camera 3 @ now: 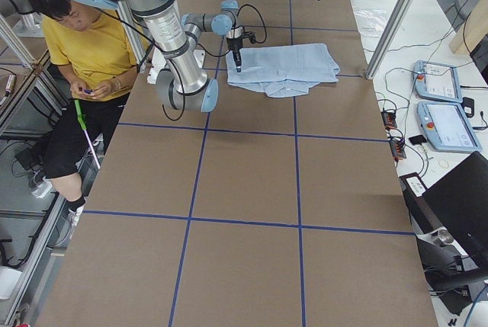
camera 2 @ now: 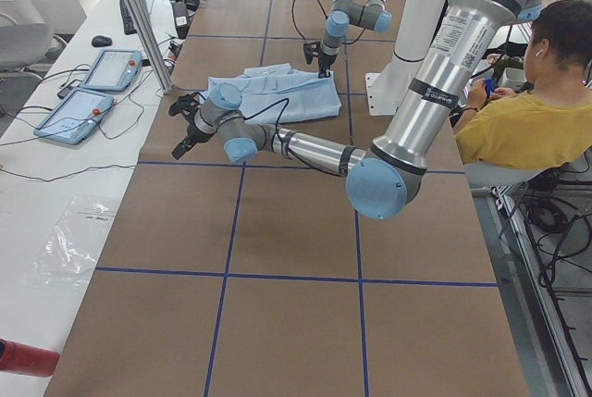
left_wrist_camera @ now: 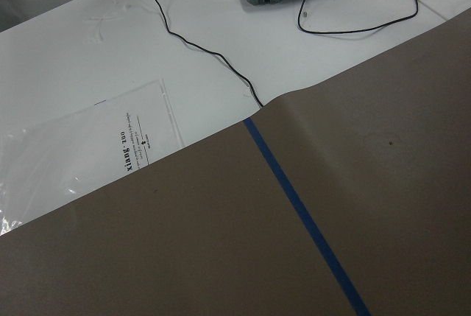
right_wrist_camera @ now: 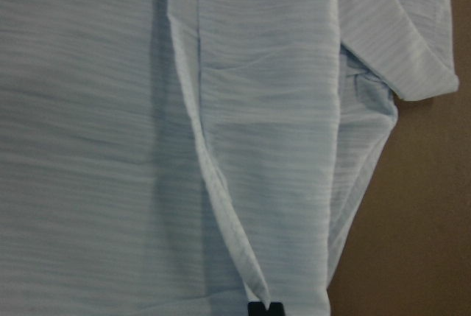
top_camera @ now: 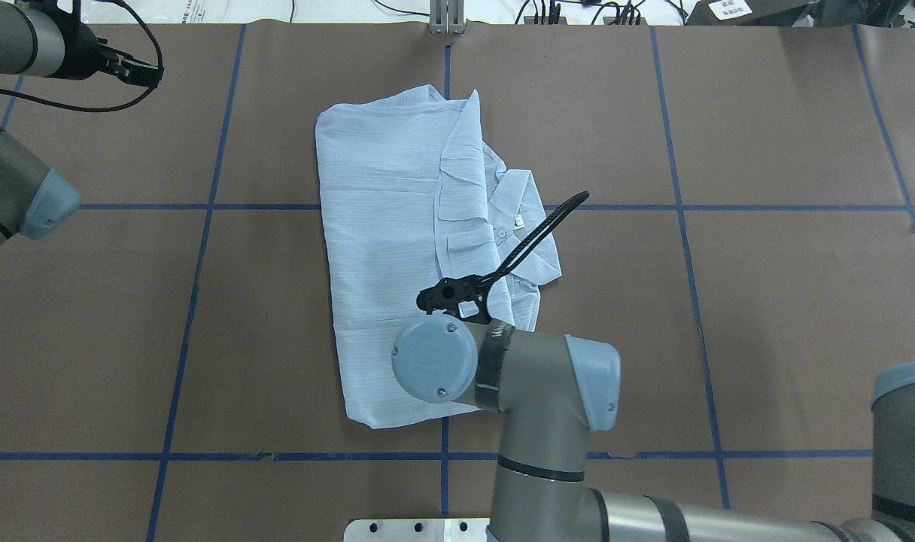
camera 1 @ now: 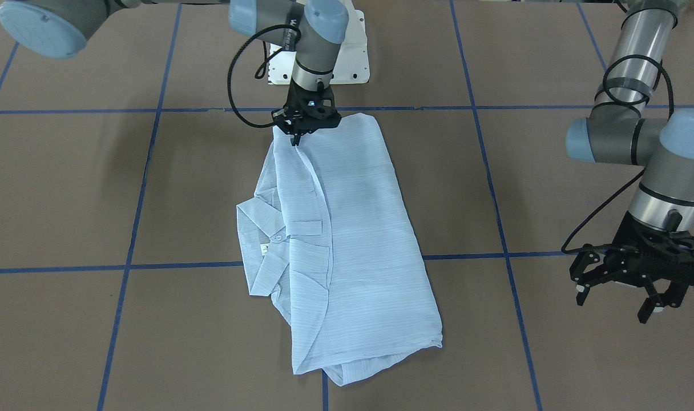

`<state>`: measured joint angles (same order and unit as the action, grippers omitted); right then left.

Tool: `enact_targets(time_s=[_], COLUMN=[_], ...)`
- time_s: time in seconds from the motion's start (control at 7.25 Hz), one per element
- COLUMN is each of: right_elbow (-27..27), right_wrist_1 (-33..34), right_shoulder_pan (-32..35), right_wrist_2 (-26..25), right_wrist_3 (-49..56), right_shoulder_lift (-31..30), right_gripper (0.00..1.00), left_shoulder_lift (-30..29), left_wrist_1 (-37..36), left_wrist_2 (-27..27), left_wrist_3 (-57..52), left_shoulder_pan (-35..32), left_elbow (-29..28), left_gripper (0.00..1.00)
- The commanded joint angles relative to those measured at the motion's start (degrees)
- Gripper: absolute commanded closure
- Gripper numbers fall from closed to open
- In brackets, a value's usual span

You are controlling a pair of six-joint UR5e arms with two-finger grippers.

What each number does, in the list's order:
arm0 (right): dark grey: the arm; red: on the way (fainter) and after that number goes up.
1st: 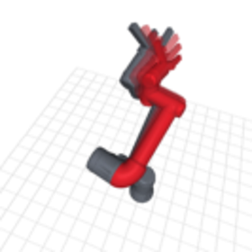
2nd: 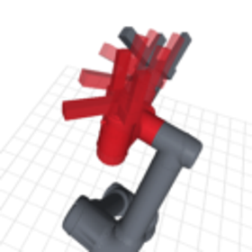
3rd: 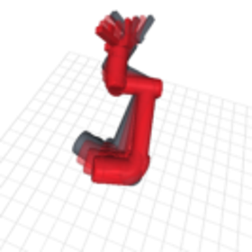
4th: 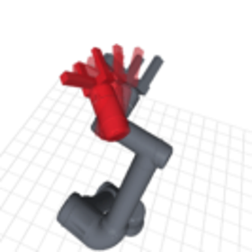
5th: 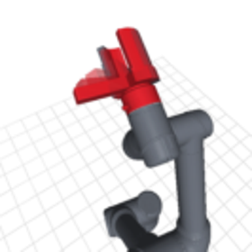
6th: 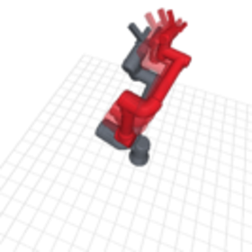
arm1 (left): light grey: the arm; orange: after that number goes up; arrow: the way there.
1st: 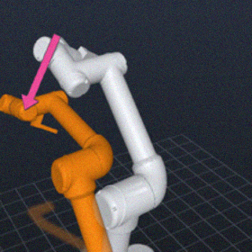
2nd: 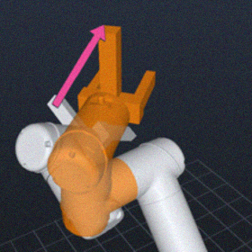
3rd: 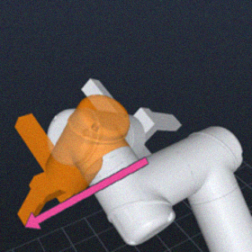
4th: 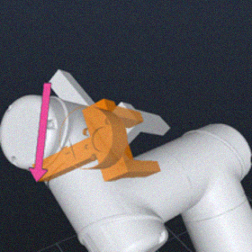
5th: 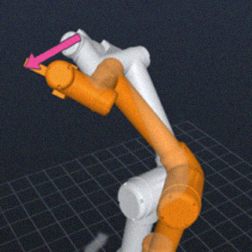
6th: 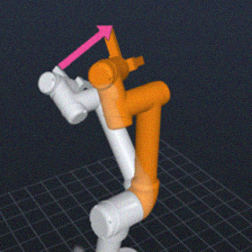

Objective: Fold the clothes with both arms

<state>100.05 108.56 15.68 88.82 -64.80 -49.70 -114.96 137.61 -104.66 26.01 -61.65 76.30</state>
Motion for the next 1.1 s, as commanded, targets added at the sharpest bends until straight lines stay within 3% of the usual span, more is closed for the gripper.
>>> enact_targets(time_s=[0.0, 0.14, 0.41, 0.55, 0.69, 0.83, 0.97], right_elbow=[8.1, 8.5, 8.3, 8.4, 8.4, 8.4, 8.3], right_wrist_1=[-0.1, -0.4, -0.7, -0.7, -0.7, -0.8, -2.2], right_shoulder_pan=[2.4, 2.8, 3.6, 3.8, 3.7, 3.6, 4.3], right_wrist_2=[-0.2, -0.3, -0.3, -0.3, -0.2, -0.2, -0.2], right_wrist_3=[-0.2, -1.0, -6.0, -7.7, -8.9, -11.0, -11.7], right_shoulder_lift=[-7.6, -9.2, -11.6, -11.9, -12.7, -12.5, -11.8], right_gripper=[1.00, 1.00, 0.77, 0.71, 0.47, 0.00, 0.00], left_shoulder_lift=[0.0, 0.0, 0.0, 0.0, 0.1, 0.0, 0.1], left_wrist_1=[0.0, 0.0, 0.0, 0.0, 0.0, 0.0, 0.0], left_wrist_2=[0.0, 0.0, 0.0, 0.0, 0.0, 0.0, 0.0], left_wrist_3=[0.0, 0.0, 0.0, 0.0, 0.0, 0.0, 0.0], left_shoulder_pan=[0.0, 0.0, 0.0, 0.0, 0.0, 0.0, 0.0], left_elbow=[0.1, 0.1, 0.2, 0.2, 0.2, 0.1, 0.2], left_gripper=[0.00, 0.00, 0.00, 0.00, 0.00, 0.00, 0.00])
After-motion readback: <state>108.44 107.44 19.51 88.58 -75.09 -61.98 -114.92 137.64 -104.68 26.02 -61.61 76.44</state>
